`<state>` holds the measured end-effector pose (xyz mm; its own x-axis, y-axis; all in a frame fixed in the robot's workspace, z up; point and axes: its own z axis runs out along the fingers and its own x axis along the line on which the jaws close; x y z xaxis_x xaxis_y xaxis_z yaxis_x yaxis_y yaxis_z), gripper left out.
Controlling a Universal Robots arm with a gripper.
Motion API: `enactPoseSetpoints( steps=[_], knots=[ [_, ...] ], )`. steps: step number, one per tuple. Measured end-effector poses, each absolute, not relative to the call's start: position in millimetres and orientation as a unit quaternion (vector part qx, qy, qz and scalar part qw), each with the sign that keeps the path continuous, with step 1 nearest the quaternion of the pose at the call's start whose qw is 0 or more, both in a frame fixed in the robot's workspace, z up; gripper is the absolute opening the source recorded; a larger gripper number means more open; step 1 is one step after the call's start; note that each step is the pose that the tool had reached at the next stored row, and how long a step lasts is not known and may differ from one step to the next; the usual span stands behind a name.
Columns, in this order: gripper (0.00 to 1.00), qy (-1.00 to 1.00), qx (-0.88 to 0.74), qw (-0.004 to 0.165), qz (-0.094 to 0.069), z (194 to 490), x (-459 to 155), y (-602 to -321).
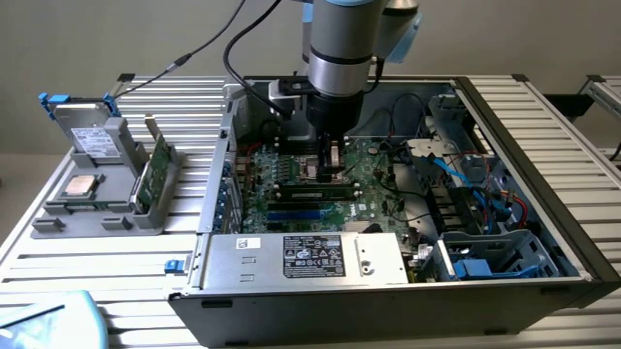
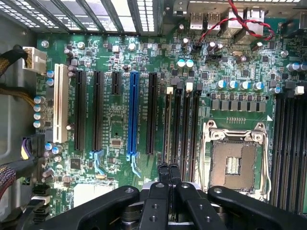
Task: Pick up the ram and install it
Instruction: 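Press down the ram until it locks into place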
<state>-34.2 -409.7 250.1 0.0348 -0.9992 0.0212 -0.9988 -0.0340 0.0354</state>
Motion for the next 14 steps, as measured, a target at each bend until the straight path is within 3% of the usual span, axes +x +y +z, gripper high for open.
enactPoseSetpoints(
  steps=[14],
  knots=[
    [0.11,-0.695,0.719,0.02,-0.005,249.8,-34.2,-409.1]
  ],
)
